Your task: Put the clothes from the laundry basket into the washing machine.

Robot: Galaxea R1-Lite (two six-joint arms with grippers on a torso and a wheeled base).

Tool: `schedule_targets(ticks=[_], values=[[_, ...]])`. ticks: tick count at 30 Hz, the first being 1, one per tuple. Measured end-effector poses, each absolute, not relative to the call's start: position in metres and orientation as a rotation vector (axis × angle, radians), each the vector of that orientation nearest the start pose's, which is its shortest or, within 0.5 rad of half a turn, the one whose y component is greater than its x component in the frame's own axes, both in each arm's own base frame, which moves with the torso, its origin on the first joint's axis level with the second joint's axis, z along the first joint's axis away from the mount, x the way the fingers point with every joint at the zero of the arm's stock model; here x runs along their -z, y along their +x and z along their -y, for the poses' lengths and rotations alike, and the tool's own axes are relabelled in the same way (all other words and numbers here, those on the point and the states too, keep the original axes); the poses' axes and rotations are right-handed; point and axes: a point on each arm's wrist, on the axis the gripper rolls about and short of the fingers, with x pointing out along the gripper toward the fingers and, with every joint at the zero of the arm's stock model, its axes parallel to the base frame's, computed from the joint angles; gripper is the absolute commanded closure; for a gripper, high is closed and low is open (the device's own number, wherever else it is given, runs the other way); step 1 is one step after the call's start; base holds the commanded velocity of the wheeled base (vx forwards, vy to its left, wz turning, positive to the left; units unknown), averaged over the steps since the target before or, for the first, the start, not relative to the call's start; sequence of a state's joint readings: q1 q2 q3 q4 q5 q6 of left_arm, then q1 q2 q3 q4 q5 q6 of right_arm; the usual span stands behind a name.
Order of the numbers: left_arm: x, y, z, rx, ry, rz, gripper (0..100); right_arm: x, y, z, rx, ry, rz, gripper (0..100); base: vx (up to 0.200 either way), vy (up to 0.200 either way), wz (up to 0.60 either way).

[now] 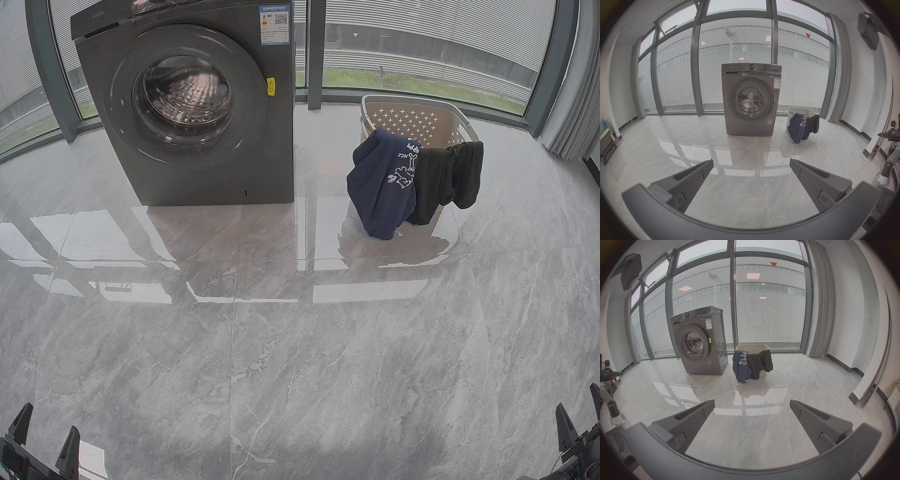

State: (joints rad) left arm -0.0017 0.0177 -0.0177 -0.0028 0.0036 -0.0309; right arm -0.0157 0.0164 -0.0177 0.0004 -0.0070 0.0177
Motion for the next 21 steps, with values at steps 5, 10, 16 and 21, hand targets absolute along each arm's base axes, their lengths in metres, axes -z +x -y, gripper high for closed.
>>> schedule_targets(ticks=[5,10,16,21], values=[[-0.0811,-0.0228,-0.0001,-0.001,-0.027,0.003,0,-0.0807,-0.0229,-0.0002,0.021,0.013,0.001,0,0.160,0.000,0.00],[-0.0811,-0.0228,-0.0001,-0.001,-0.028,0.003,0,-0.0806,-0.0229,-0.0002,0.022,0.011,0.000,0,0.200,0.000,0.00],[-0.0811,-0.0228,-0.0001,-0.001,-0.027,0.003,0,-0.0806,-0.0229,-0.0003,0.021,0.011,0.000,0,0.200,0.000,0.00],[-0.0811,-0.0228,-0.0001,-0.002,-0.029,0.003,0,-0.0806,-0.0229,-0.0003,0.021,0.011,0.000,0,0.120,0.000,0.00]])
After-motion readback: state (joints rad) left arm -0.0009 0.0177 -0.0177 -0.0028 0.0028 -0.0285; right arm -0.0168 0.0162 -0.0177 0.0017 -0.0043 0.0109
